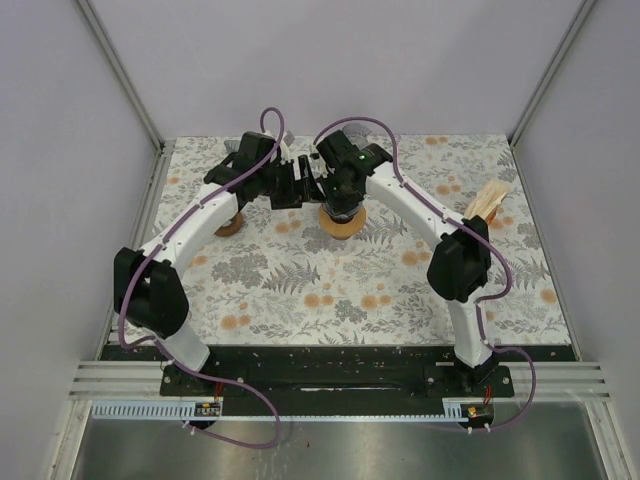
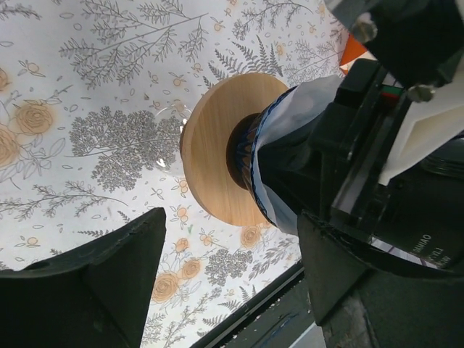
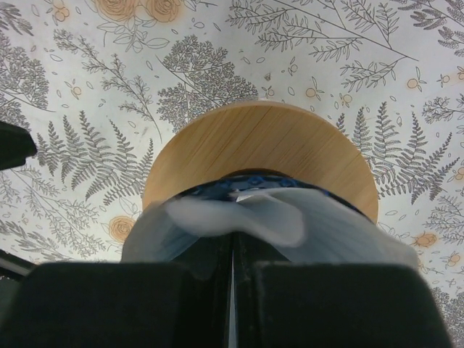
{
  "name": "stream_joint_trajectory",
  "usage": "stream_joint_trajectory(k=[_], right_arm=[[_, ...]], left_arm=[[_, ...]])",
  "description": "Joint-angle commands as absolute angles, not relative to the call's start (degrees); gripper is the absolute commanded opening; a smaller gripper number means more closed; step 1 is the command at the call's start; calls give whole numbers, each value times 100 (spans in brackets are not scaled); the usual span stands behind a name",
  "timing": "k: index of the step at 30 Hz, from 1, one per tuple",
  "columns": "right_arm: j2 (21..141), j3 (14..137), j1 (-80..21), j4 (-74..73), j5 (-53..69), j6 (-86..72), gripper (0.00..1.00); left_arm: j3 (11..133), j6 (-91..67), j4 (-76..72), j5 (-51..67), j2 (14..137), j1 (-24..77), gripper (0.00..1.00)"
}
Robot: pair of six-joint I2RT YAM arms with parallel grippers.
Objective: Place the coffee filter in the dripper
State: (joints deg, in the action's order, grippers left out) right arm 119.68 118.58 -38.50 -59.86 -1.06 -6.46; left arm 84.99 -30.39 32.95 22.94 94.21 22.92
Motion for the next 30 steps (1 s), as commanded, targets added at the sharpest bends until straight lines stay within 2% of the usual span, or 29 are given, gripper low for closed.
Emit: stream_joint_trajectory(k=[1,8,12,17,23,30], right_arm=[[12111,11769,-3946,-5976,-185,-712,0],[12287,11733,-3946,-5985,-149,-721,0],[12305,11655,-3955,-5977,-123,-730,0],[12349,11619,-3946,-5977,-105,-730,0],[12322,11672,-3955,-6003,-18,-729,0],[12041,12295,-3946,-6143,176,-695,0]], left_arm=[[8464,-3296,2901,2601,9518,2268,75],[8394,-3393,2865,2663,9659,2268,65],[8323,-3428,2813,2610,9685,2268,51],[8323,-3454,2804,2619,9729,2268,49],[8279,-3445,2804,2601,9721,2268,40],[8244,-3445,2751,2619,9650,2268,31]])
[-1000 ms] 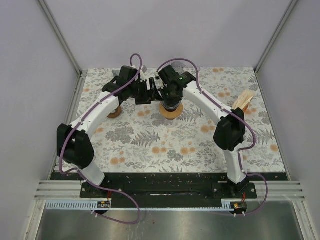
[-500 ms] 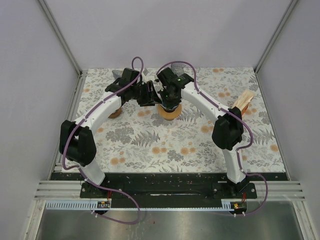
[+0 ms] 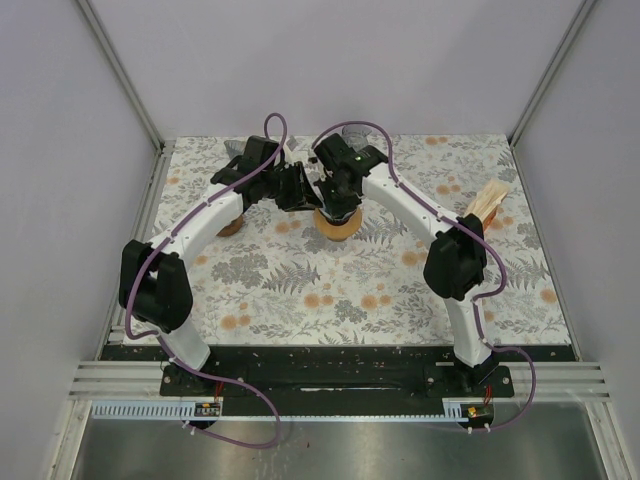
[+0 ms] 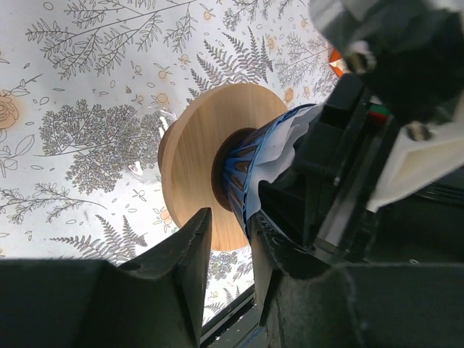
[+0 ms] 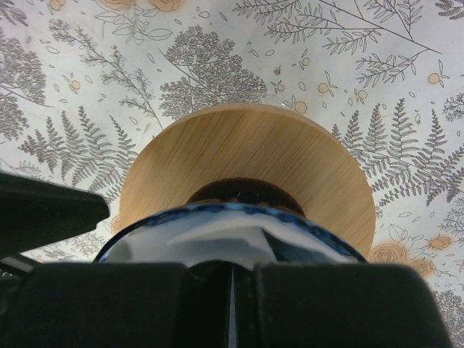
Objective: Place the coffee filter in the dripper
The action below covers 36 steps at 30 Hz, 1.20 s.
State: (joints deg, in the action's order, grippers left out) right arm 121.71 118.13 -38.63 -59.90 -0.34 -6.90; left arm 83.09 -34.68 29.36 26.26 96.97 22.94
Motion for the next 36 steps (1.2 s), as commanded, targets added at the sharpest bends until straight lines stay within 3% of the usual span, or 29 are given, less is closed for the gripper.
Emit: stream_joint_trajectory(k=[1,8,15,24,36], right_arm=[[12006,12409,-3955,-6170,184,-668,2],[11900,13095,-3946,-6398,115,-554,13],[11962,13701,-3946,-6855,-176,-405,14],[11576,13694,-3938,-6864,-510,-290,23],[11215,13614,-3938,-6829,-465,-132,33]], left_arm=[[8253,-3437,2751,2610,9650,2268,31],[8244,-3401,2742,2602,9624,2268,30],[8270,-3366,2751,2593,9580,2268,30],[8525,-3278,2812,2698,9580,2259,48],[8675,-3094,2892,2690,9413,2224,61]])
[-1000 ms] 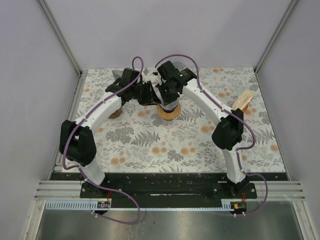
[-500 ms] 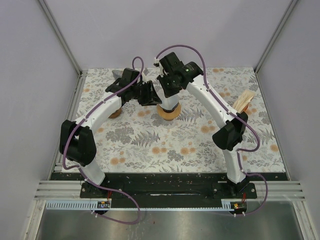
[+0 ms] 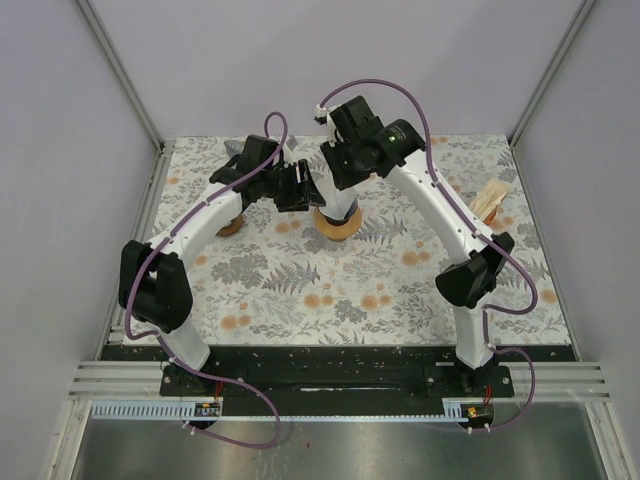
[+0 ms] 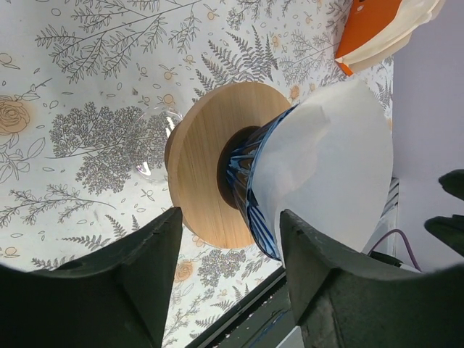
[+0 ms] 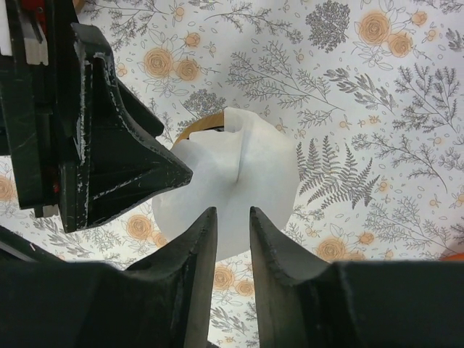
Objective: Place the coffee filter in the dripper
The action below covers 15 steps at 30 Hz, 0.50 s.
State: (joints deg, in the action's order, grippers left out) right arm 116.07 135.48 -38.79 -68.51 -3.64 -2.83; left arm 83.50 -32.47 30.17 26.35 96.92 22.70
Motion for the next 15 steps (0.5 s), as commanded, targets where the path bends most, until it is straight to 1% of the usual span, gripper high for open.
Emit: stream_joint_trajectory(k=[1,3,5,9,13,15], right_arm=[[11197,13614,-3946,-6829,-544,-123,34],[11197,13588,-3938,-6847,-781,-123,39],[11224,13588,-3929,-6899,-1045,-123,49],[11171,13518,-3885,-6917,-1073,-185,61],[11066,13430,-3894,-6847,-775,-27,64],[10961,13369,-3894,-6794,-520,210,64]], left_arm=[[8701,-3076,2900,2689,9387,2224,62],[8736,-3041,2918,2689,9378,2224,64],[8754,-3006,2936,2672,9361,2224,66],[8798,-2927,2962,2637,9316,2215,70],[8938,-2725,3058,2505,9264,2206,73],[9078,-2567,3181,2391,9237,2136,77]])
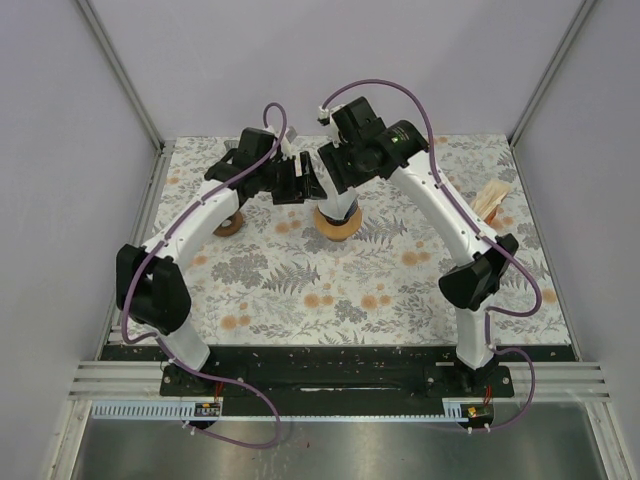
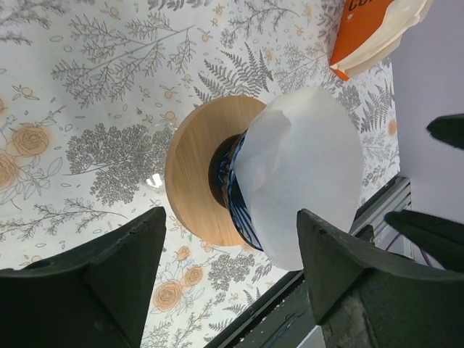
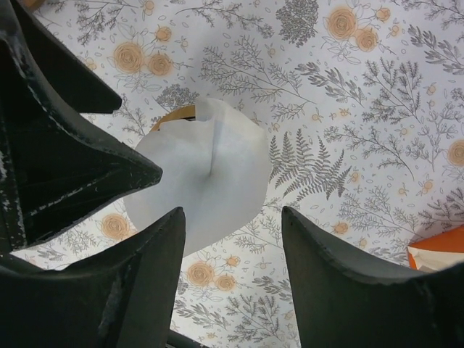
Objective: Place the coffee filter in the dripper
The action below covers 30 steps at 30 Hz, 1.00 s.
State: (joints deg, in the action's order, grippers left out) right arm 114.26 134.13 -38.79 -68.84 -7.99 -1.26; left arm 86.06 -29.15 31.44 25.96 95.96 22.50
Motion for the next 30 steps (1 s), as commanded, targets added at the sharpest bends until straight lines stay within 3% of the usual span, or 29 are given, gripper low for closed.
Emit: stream_joint_trajectory(k=[1,6,15,16,18,27,30], right_arm=[[10908,13325,-3902,-6733,-397,281,64],[10460,12737,-4200,-6013,183,903,64],[10537,11523,-5439,-5449,238,3188,59],[10642,11505,-5536,-5467,176,3399,57],[10915,11540,-5668,-5511,62,3716,42],[12163,11865,-5757,-5634,-421,4122,5],[12409,11865,-5757,-5634,-641,4201,0]], left_arm=[[9149,-2497,3208,2330,9220,2075,79],[9281,-2285,3296,2241,9088,1496,87],[8895,-2066,3279,2373,8719,-139,91],[8799,-2039,3235,2373,8658,-262,90],[8597,-1978,3112,2364,8509,-456,90],[7270,-1872,1996,2118,7875,-729,90],[7172,-1890,1934,2179,7901,-765,90]])
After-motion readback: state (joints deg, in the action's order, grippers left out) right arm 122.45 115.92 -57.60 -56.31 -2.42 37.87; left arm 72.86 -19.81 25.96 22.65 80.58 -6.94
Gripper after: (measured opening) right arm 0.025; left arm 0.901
